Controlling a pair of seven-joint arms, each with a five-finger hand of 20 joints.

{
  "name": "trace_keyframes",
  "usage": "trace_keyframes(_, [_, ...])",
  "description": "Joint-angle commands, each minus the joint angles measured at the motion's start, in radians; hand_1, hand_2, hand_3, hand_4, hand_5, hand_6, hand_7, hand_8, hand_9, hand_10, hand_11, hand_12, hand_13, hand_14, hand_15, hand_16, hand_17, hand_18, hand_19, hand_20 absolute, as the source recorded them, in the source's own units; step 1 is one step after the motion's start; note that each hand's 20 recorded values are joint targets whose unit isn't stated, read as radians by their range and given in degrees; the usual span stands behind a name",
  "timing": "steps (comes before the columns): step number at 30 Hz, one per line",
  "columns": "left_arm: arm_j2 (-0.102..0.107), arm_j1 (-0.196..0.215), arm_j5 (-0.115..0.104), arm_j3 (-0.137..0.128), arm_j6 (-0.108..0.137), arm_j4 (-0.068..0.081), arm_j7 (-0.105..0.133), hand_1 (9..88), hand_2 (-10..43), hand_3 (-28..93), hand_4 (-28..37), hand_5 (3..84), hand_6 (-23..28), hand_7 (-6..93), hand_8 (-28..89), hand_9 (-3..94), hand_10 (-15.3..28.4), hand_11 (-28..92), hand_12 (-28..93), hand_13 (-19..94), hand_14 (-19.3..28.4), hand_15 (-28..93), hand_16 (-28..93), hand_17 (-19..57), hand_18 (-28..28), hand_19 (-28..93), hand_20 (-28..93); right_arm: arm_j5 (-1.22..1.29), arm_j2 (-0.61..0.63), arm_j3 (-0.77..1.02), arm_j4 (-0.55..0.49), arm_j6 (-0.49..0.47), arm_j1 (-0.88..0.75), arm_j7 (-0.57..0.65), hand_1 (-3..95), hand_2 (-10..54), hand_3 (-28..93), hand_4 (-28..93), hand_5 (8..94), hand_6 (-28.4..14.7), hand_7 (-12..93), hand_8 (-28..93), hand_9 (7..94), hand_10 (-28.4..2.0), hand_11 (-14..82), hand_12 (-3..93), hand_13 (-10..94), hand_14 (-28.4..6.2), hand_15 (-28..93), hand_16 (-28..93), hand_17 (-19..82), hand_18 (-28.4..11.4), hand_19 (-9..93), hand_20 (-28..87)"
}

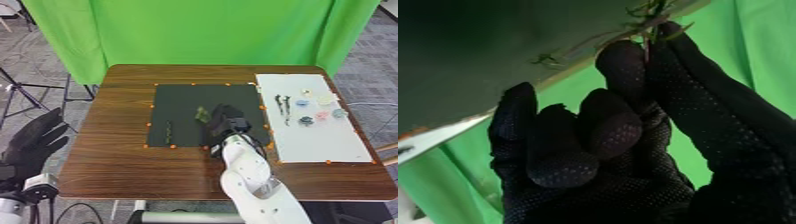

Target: Arrange flowers

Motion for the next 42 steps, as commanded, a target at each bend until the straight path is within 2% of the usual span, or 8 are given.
trace_keyframes(1, [0.013,-0.003,0.001,0.007,-0.006,0.006,-0.013,23.3,-3.2,71,-27.9,24.7,1.8,23.8,-12,19.2,9.3,16,18,16,11.1,21,7,-10.3,18.0,38,11,-0.07,-0.074,-0.005,0.013,-0.017,-0.048,0.0,39.4,-9.5,85,-17,72.5,0.7,60,23,78.1,-11.3,67.2,55.3,71,-12.0,88,37,25,-22.7,78,48])
trace_keyframes(8, [0.02,-0.009,0.001,0.014,-0.008,0.009,-0.018,23.2,-3.1,71,-28.0,24.7,1.6,24.1,-12,19.3,9.4,16,18,16,11.1,21,7,-10.3,18.0,38,11,-0.083,-0.097,0.003,0.03,-0.03,-0.065,-0.003,39.8,-9.5,84,-18,73.2,1.1,59,23,78.9,-11.1,66.6,55.0,72,-11.9,88,37,25,-22.7,78,48])
trace_keyframes(11, [0.015,-0.003,0.002,0.011,-0.007,0.006,-0.018,23.2,-3.1,71,-28.1,24.6,1.6,24.2,-12,19.3,9.4,16,18,16,11.1,21,7,-10.2,17.9,38,11,-0.1,-0.102,0.0,0.043,-0.027,-0.073,-0.024,40.1,-9.5,84,-19,73.4,1.2,59,22,78.9,-11.1,66.0,54.5,72,-11.8,88,37,25,-22.6,79,47])
trace_keyframes(14, [0.023,-0.015,0.001,0.017,-0.012,0.012,-0.024,23.2,-3.0,71,-28.2,24.6,1.6,24.4,-12,19.4,9.4,16,18,16,11.1,21,7,-10.2,17.9,38,11,-0.099,-0.106,0.0,0.058,-0.02,-0.074,-0.026,40.2,-9.5,83,-20,73.6,1.3,58,22,78.9,-11.1,65.6,53.8,72,-11.7,88,37,25,-22.6,79,47])
trace_keyframes(24, [0.023,-0.013,0.001,0.018,-0.009,0.011,-0.019,23.3,-3.1,71,-28.2,24.5,1.6,24.6,-13,19.4,9.4,16,18,16,11.0,21,7,-10.2,17.9,37,11,-0.138,-0.11,0.007,0.064,-0.035,-0.08,-0.031,40.1,-9.5,83,-21,73.4,1.3,57,21,78.1,-11.1,64.8,53.1,71,-11.5,87,37,25,-22.5,79,47])
trace_keyframes(35, [0.022,-0.011,0.001,0.015,-0.007,0.009,-0.018,23.3,-3.1,71,-28.2,24.5,1.5,24.6,-13,19.4,9.4,16,18,16,11.0,21,7,-10.2,17.9,37,11,-0.157,-0.107,0.012,0.059,-0.088,-0.074,-0.015,35.2,-9.5,82,-22,71.1,1.3,58,20,74.9,-11.1,65.2,53.7,70,-11.5,86,38,24,-22.6,78,47])
trace_keyframes(42, [0.022,-0.014,0.001,0.016,-0.008,0.011,-0.016,23.2,-3.0,71,-28.2,24.5,1.5,24.8,-13,19.4,9.4,16,18,16,11.0,21,7,-10.1,17.9,37,11,-0.177,-0.1,0.015,0.061,-0.077,-0.07,-0.014,35.5,-9.5,82,-23,69.1,1.3,59,20,74.0,-10.9,65.8,54.7,69,-11.6,87,39,23,-22.5,78,47])
